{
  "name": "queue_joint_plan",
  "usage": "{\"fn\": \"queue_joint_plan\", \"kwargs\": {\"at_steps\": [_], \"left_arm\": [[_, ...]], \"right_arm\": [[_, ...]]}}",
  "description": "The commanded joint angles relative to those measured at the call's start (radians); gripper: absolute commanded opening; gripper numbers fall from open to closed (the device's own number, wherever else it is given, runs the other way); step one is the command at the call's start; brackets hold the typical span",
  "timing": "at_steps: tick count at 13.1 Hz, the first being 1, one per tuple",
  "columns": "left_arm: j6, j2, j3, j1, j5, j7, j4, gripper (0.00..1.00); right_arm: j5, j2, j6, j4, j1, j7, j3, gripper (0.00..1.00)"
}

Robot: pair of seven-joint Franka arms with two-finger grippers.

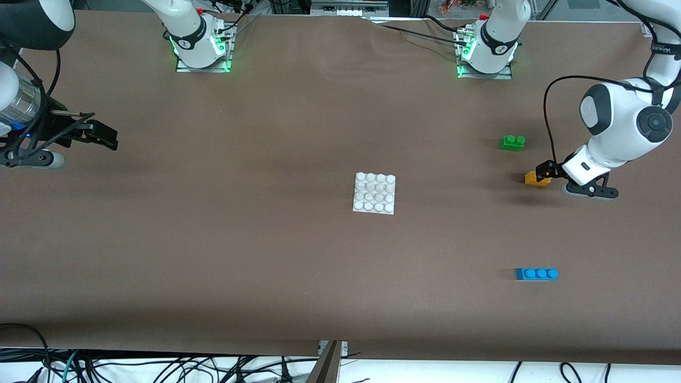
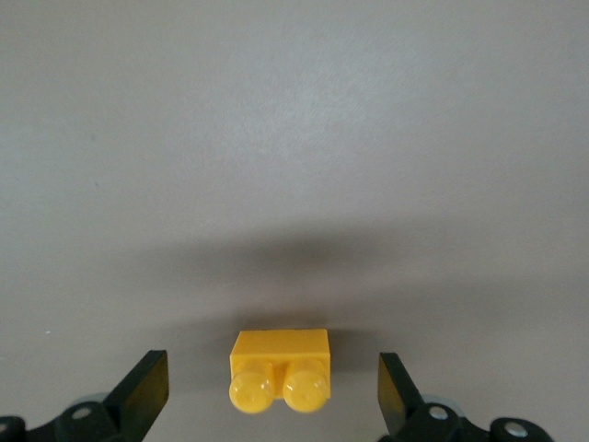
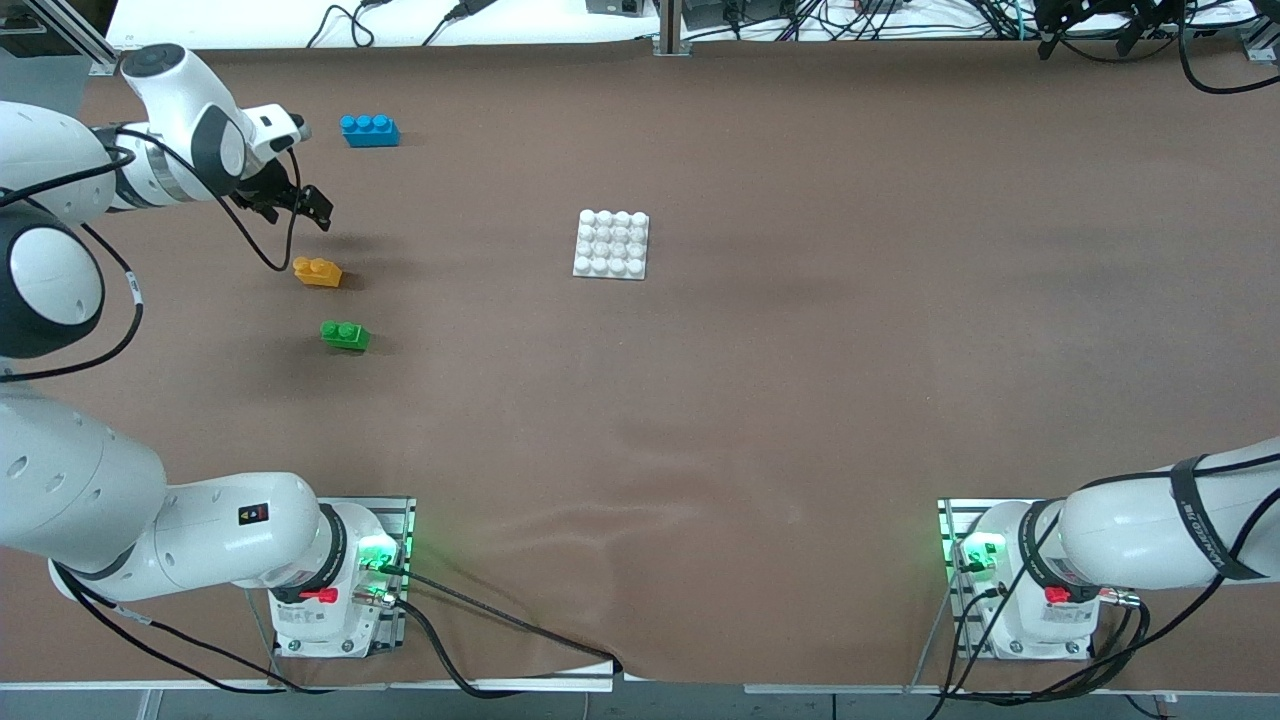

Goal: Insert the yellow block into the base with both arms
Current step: 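Reach the left gripper down over the yellow block, then close the left gripper on the yellow block and lift it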

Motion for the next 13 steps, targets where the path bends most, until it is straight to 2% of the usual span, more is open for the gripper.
{"fn": "queue_joint_plan", "kwargs": {"at_steps": [1,8,9,10,12,13], "left_arm": [[0.101,0.047,-0.004,0.027,0.022,0.022,-0.043,1.00],[0.110,0.052,-0.004,0.030,0.022,0.025,-0.090,1.00],[0.107,0.052,-0.004,0.030,0.022,0.039,-0.090,0.97],[0.107,0.053,-0.004,0.030,0.022,0.058,-0.089,0.87],[0.103,0.055,-0.004,0.030,0.022,0.062,-0.089,0.56],[0.101,0.054,-0.004,0.030,0.022,0.069,-0.089,0.51]], "right_arm": [[-0.007,0.005,-0.023,0.019,-0.021,-0.004,0.008,1.00],[0.004,0.018,-0.014,0.022,-0.027,-0.004,0.006,1.00],[0.005,0.018,-0.012,0.022,-0.029,-0.005,0.006,1.00],[0.005,0.018,-0.011,0.022,-0.027,-0.004,0.006,1.00],[0.005,0.018,-0.012,0.022,-0.026,-0.004,0.008,1.00],[0.005,0.018,-0.011,0.022,-0.026,-0.004,0.008,1.00]]}}
